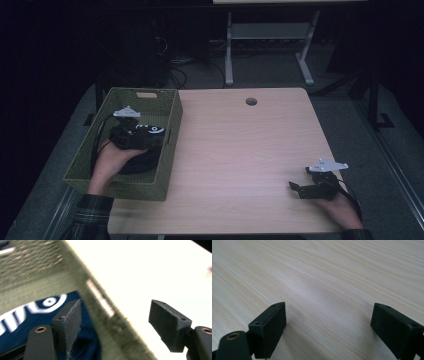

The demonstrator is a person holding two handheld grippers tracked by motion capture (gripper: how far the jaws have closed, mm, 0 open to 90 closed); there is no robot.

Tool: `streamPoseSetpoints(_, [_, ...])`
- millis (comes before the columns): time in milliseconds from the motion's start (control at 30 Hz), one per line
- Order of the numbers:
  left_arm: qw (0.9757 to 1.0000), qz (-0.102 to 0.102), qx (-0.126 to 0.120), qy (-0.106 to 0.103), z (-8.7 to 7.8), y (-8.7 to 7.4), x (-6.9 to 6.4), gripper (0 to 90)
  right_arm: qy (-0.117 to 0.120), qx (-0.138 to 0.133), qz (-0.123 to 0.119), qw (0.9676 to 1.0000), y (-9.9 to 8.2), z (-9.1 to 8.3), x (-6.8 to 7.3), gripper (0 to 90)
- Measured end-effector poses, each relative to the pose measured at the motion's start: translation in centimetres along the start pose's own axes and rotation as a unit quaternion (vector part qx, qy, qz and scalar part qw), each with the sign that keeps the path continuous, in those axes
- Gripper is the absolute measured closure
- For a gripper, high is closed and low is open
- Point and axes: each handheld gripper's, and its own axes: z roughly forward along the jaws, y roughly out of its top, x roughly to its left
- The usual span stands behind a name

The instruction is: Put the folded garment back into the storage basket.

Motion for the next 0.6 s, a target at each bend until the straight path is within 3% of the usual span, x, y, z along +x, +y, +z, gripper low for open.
streamPoseSetpoints(333, [0.9984,0.034,-0.014,-0.043,3.2,1.8,-5.2,24.4,0.000,0.000,0.000,1.0000,0.0,0.0,0.0,12.5])
streamPoseSetpoints(600, [0.9959,0.065,-0.001,-0.063,6.7,1.5,-8.9,20.6,0.000,0.000,-0.001,1.0000,0.0,0.0,0.0,12.5])
